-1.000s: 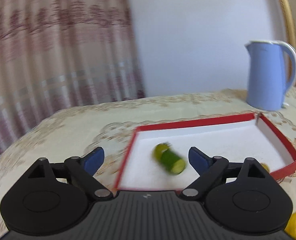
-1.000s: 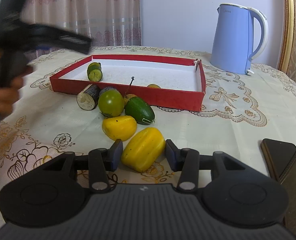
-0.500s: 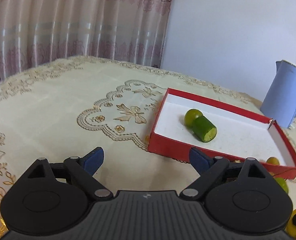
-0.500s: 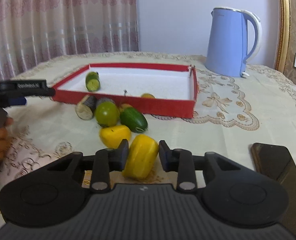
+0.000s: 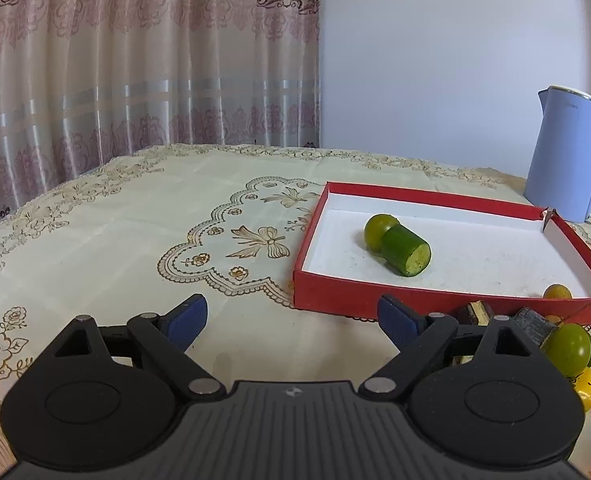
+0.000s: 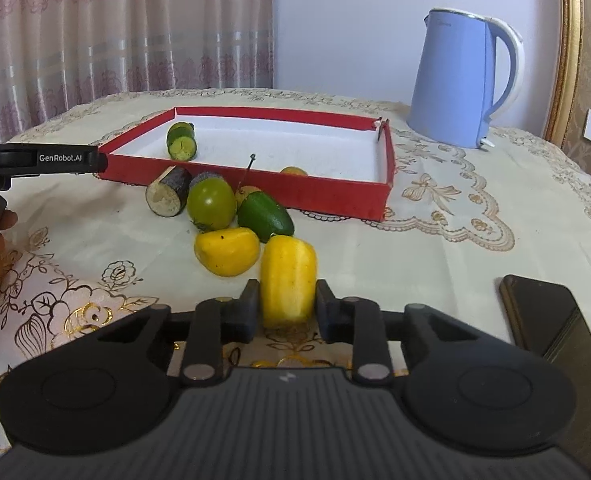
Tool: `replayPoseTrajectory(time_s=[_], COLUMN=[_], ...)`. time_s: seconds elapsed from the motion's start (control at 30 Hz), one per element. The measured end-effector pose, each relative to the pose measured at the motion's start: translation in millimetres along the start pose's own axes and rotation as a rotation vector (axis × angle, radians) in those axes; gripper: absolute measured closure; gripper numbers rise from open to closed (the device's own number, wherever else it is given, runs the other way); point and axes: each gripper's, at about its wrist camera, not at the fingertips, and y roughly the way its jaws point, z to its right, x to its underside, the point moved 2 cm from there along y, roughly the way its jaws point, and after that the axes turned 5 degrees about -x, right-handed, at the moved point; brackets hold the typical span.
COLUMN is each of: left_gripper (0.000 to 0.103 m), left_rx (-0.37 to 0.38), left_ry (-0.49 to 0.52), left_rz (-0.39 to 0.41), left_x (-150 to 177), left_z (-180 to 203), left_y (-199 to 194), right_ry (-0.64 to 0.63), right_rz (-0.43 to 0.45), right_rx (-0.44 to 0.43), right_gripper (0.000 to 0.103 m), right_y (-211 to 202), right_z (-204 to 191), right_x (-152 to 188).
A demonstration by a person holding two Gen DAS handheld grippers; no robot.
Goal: Organize fruits
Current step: 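Grasp the yellow bell pepper with the right tool while the left tool withdraws, then carry the yellow pepper into the tray and open the right tool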
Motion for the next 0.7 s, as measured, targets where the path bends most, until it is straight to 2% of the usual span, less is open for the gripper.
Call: replayPoseTrajectory(time_s=[0.2, 0.4, 0.7], left_gripper=[0.010, 0.010, 0.010], left_rx=[0.000, -0.001, 0.001], left_ry=[0.004, 0.004, 0.007], left_rz=[-0.002, -0.003, -0.007], left_x=[0.7, 1.1, 2.2], left_z=[0.4, 1.1, 0.8], left_y=[0.5, 0.6, 1.2], right_ry=[0.021, 0.034, 0.042], right_rz=[0.032, 0.086, 0.081], right_rx=[-0.018, -0.042, -0.060], right_gripper=[0.078, 0.078, 0.078], right_y=[-6.5, -5.2, 44.4], right_z=[7.4, 18.8, 33.7], right_x=[-8.9, -40.6, -96.7])
